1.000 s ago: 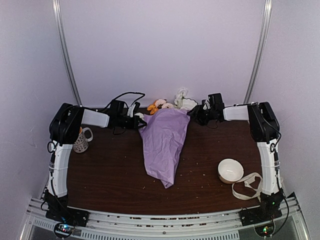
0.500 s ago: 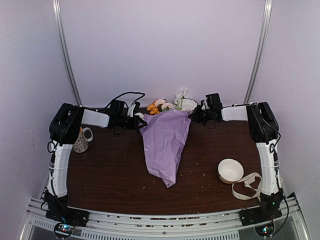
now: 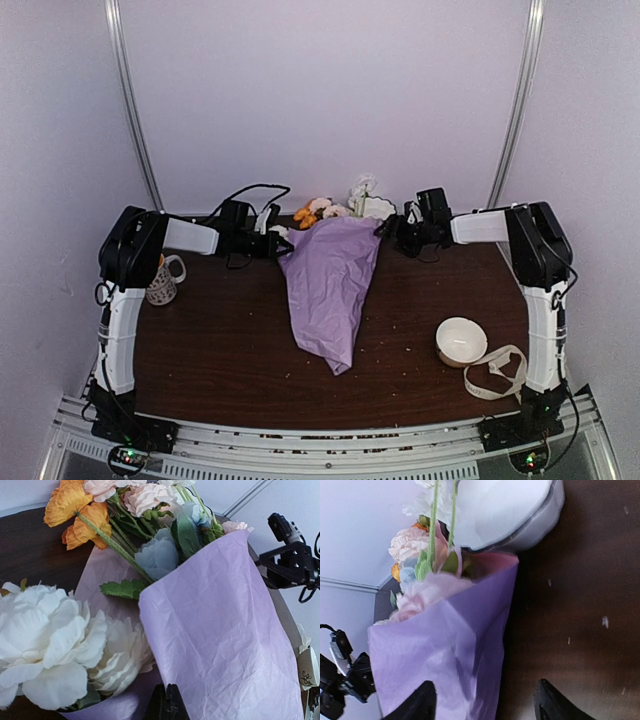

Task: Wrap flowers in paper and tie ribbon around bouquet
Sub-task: Press the fold line on the folded wrapping paper.

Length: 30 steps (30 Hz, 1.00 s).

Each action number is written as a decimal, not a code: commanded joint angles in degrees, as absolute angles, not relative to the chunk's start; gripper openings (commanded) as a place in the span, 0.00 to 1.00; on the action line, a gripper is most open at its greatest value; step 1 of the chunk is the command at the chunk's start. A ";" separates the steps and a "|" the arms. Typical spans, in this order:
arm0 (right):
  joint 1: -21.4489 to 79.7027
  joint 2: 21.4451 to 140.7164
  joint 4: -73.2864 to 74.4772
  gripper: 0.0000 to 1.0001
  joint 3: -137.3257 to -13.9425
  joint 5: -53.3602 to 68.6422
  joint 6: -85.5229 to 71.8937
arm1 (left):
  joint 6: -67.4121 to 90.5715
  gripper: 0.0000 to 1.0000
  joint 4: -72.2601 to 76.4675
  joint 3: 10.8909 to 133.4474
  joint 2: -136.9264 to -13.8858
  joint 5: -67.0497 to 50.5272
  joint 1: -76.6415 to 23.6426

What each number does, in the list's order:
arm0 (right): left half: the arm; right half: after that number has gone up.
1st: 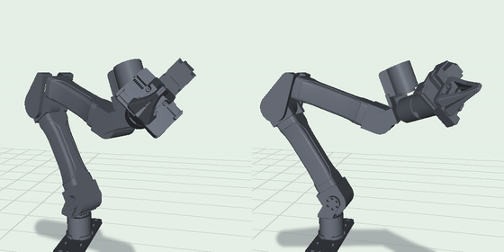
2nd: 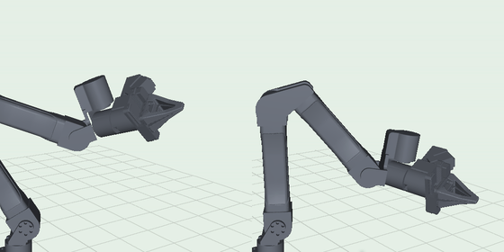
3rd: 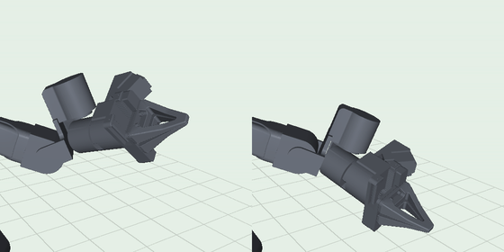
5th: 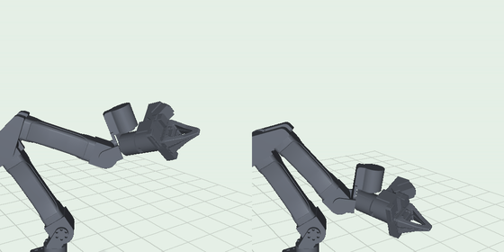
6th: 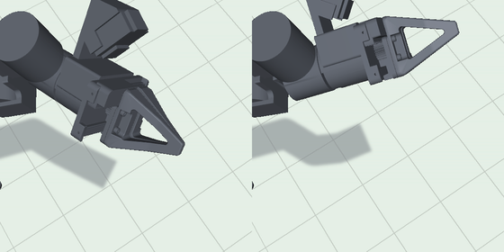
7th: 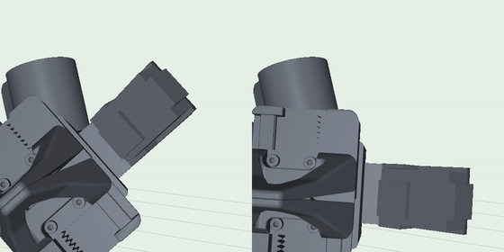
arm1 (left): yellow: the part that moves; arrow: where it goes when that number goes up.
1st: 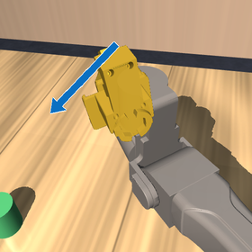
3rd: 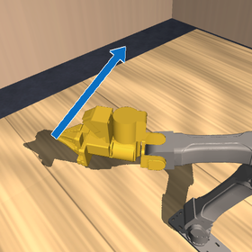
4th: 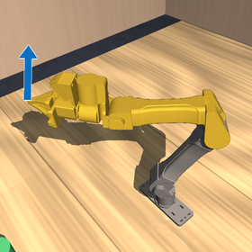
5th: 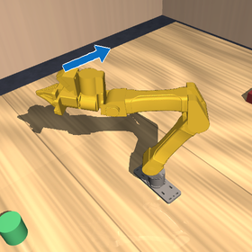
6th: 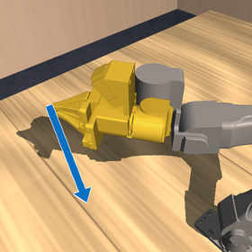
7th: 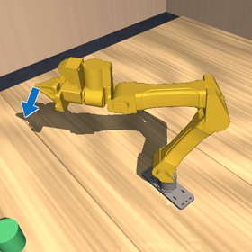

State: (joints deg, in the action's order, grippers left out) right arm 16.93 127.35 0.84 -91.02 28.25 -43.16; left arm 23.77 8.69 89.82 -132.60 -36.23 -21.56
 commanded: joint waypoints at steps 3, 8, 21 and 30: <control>19.73 117.74 -7.41 0.95 -77.01 33.41 -43.30 | 23.90 0.00 9.84 90.54 -133.38 -36.27 -20.78; 22.53 120.26 -7.91 1.00 -77.07 34.81 -43.92 | 23.99 0.00 9.82 90.53 -133.29 -36.03 -20.83; 21.65 120.27 -7.08 0.22 -75.51 30.59 -44.91 | 24.16 0.00 10.10 89.90 -132.93 -35.04 -20.78; 21.41 117.13 0.22 0.09 -75.99 27.11 -39.15 | 24.31 0.00 9.78 89.96 -132.89 -34.43 -20.79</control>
